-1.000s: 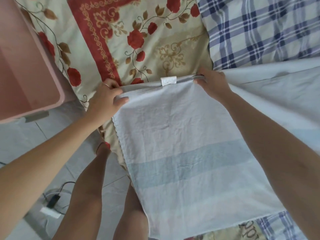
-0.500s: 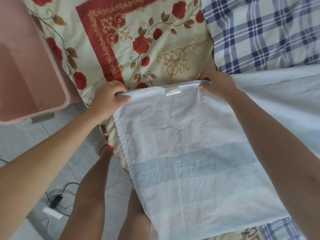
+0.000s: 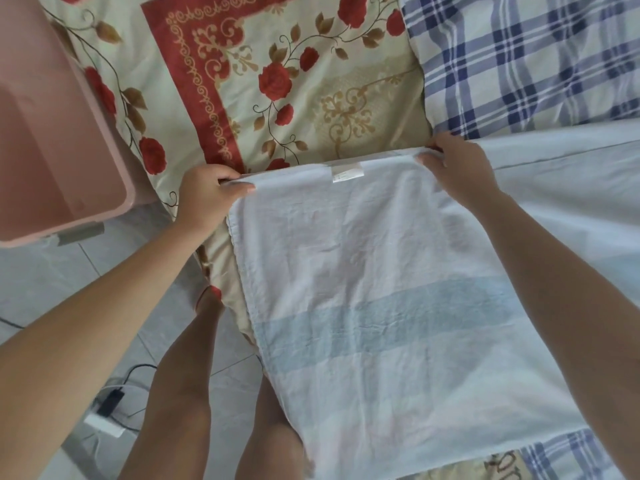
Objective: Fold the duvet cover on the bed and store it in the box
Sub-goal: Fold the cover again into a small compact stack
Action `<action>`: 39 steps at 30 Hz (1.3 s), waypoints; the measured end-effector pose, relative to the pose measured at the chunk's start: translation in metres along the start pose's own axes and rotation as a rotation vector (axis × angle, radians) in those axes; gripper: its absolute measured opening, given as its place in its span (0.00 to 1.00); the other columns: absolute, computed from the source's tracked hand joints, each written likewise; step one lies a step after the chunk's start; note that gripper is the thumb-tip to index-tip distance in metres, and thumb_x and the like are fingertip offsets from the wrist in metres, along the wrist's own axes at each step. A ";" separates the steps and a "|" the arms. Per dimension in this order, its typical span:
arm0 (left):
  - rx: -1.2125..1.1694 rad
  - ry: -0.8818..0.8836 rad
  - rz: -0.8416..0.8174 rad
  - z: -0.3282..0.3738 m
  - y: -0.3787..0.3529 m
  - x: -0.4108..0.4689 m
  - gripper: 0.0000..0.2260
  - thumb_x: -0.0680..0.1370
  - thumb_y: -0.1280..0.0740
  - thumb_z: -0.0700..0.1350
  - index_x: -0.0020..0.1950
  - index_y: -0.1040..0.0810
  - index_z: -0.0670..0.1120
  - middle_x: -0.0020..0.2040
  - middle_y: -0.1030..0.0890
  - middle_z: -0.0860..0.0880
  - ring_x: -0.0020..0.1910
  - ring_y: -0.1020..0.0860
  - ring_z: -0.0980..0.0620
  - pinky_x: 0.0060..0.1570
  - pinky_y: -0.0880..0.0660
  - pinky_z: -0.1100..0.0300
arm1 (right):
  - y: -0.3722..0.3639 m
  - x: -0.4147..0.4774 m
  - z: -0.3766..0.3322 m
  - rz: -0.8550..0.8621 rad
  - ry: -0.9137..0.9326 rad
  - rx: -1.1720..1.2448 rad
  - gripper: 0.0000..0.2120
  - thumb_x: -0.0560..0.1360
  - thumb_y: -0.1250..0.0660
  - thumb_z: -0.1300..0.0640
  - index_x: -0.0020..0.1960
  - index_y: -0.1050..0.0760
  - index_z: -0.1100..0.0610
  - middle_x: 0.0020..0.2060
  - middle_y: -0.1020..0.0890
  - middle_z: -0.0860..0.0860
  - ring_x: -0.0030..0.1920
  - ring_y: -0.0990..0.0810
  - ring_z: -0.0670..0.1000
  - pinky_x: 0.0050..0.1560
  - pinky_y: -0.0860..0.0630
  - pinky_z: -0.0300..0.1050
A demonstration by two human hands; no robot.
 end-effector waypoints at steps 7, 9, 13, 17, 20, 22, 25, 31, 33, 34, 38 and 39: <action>0.575 -0.056 0.221 0.043 -0.047 -0.044 0.18 0.73 0.37 0.39 0.63 0.32 0.41 0.68 0.35 0.39 0.65 0.38 0.42 0.61 0.46 0.49 | 0.026 -0.048 0.070 0.132 -0.231 -0.093 0.20 0.74 0.48 0.65 0.62 0.26 0.57 0.59 0.23 0.54 0.62 0.30 0.57 0.67 0.42 0.54; 0.561 -0.280 0.073 0.067 -0.081 -0.050 0.22 0.74 0.38 0.46 0.66 0.35 0.41 0.70 0.38 0.40 0.67 0.38 0.44 0.62 0.46 0.47 | 0.030 -0.056 0.097 0.076 -0.391 -0.039 0.28 0.71 0.47 0.72 0.67 0.31 0.55 0.65 0.27 0.54 0.64 0.33 0.59 0.64 0.38 0.54; 0.595 -0.377 -0.255 0.112 -0.152 -0.027 0.34 0.74 0.41 0.60 0.74 0.43 0.44 0.74 0.43 0.43 0.71 0.44 0.48 0.66 0.52 0.45 | 0.041 -0.056 0.141 -0.088 -0.432 -0.023 0.31 0.73 0.46 0.74 0.71 0.35 0.51 0.69 0.34 0.51 0.61 0.30 0.57 0.53 0.28 0.52; 0.664 -0.209 -0.418 0.130 -0.182 0.023 0.44 0.63 0.30 0.68 0.70 0.47 0.52 0.70 0.47 0.48 0.70 0.49 0.48 0.66 0.50 0.47 | 0.045 -0.030 0.179 -0.102 -0.380 0.079 0.17 0.75 0.33 0.62 0.62 0.30 0.53 0.60 0.29 0.50 0.54 0.25 0.52 0.46 0.31 0.42; 0.629 -0.268 -0.384 0.127 -0.182 0.036 0.44 0.56 0.25 0.68 0.63 0.42 0.53 0.61 0.43 0.52 0.62 0.46 0.51 0.59 0.47 0.52 | 0.046 -0.020 0.196 -0.113 -0.477 0.402 0.08 0.73 0.31 0.64 0.51 0.26 0.58 0.45 0.24 0.53 0.43 0.24 0.53 0.39 0.30 0.36; 0.620 -0.261 -0.382 0.124 -0.181 0.035 0.45 0.54 0.24 0.68 0.62 0.41 0.53 0.59 0.42 0.52 0.60 0.46 0.51 0.57 0.47 0.53 | 0.057 -0.019 0.204 0.043 -0.536 0.453 0.02 0.74 0.33 0.64 0.47 0.24 0.62 0.38 0.23 0.54 0.36 0.26 0.52 0.35 0.30 0.40; 0.618 -0.269 -0.360 0.126 -0.188 0.037 0.46 0.52 0.23 0.67 0.61 0.40 0.52 0.58 0.42 0.51 0.61 0.45 0.50 0.57 0.47 0.53 | 0.080 -0.009 0.215 0.265 -0.542 0.455 0.02 0.75 0.35 0.63 0.45 0.24 0.59 0.36 0.23 0.53 0.35 0.25 0.50 0.38 0.28 0.41; 0.600 -0.261 -0.320 0.120 -0.191 0.039 0.52 0.41 0.40 0.76 0.59 0.38 0.49 0.56 0.41 0.51 0.60 0.43 0.50 0.53 0.48 0.54 | 0.059 0.021 0.210 0.226 -0.581 0.293 0.07 0.77 0.39 0.67 0.54 0.27 0.61 0.54 0.30 0.56 0.50 0.25 0.57 0.43 0.32 0.44; 0.600 -0.268 -0.304 0.118 -0.192 0.041 0.52 0.41 0.41 0.76 0.59 0.38 0.49 0.57 0.39 0.49 0.59 0.42 0.50 0.54 0.47 0.53 | 0.050 0.018 0.200 0.295 -0.558 0.342 0.15 0.76 0.40 0.69 0.61 0.30 0.58 0.63 0.35 0.53 0.53 0.25 0.54 0.48 0.27 0.45; 0.607 -0.273 -0.304 0.118 -0.192 0.043 0.52 0.41 0.42 0.77 0.59 0.38 0.49 0.57 0.39 0.49 0.59 0.42 0.50 0.55 0.46 0.52 | 0.047 0.014 0.193 0.330 -0.522 0.368 0.19 0.76 0.38 0.69 0.65 0.33 0.56 0.66 0.38 0.52 0.55 0.25 0.53 0.53 0.26 0.44; 0.594 -0.270 -0.315 0.119 -0.191 0.047 0.51 0.42 0.37 0.76 0.58 0.40 0.50 0.59 0.39 0.47 0.60 0.42 0.48 0.57 0.45 0.51 | 0.022 -0.029 0.142 0.463 -0.386 0.359 0.28 0.74 0.35 0.65 0.71 0.40 0.58 0.70 0.42 0.56 0.67 0.33 0.55 0.70 0.36 0.56; 0.574 -0.259 -0.332 0.122 -0.193 0.047 0.51 0.43 0.32 0.75 0.58 0.40 0.49 0.61 0.39 0.46 0.62 0.42 0.47 0.59 0.45 0.50 | 0.012 -0.047 0.125 0.496 -0.377 0.320 0.27 0.74 0.36 0.65 0.71 0.39 0.59 0.70 0.40 0.57 0.69 0.36 0.55 0.71 0.38 0.57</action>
Point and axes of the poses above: each hand's wrist, its own x-axis towards the middle knuckle, its own y-axis out of the back of the hand, z = x × y, the point moved 4 cm from there along x, towards the middle knuckle
